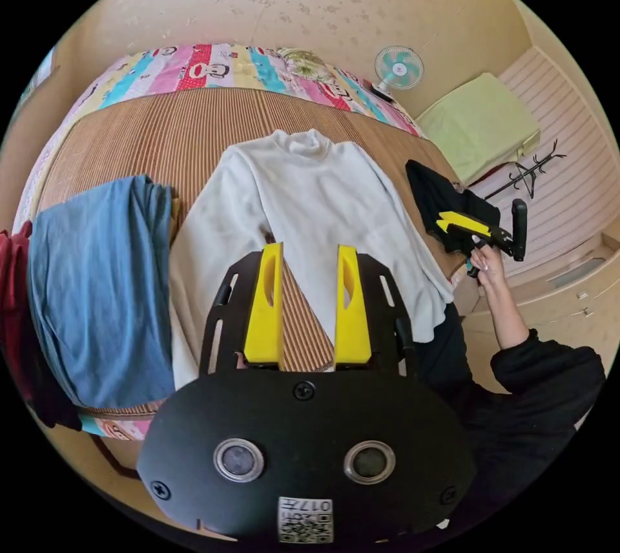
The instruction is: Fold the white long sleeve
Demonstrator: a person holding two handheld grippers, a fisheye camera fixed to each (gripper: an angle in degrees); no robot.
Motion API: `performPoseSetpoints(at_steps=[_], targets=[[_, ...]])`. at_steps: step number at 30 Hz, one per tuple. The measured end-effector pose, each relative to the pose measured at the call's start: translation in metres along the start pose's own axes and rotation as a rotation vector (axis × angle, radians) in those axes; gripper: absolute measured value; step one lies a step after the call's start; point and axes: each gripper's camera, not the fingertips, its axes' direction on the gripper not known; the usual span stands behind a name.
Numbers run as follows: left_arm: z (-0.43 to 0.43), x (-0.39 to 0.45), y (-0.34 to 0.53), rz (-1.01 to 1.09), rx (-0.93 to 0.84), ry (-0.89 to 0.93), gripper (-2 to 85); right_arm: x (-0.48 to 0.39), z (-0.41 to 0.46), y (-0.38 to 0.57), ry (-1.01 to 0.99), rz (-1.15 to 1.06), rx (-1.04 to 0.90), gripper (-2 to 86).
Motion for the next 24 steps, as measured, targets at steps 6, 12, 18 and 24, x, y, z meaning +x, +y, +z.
performPoseSetpoints(at_steps=[6,12,18,24], targets=[[0.061,0.057,0.096,-0.1,-0.031,0.051,12.5,0.006,0.015,0.078,0.017,0.095,-0.036,5.8],[0.022,0.071,0.119,-0.194,0.11,0.093,12.4,0.095,-0.131,0.028,0.361,0.192,0.255,5.4],[0.034,0.089,0.117,-0.168,0.03,0.067,13.5,0.147,-0.162,0.066,0.245,0.468,0.382,12.1],[0.059,0.115,0.108,-0.127,-0.085,-0.068,8.5,0.053,0.014,0.095,-0.035,0.181,-0.147,11.0]])
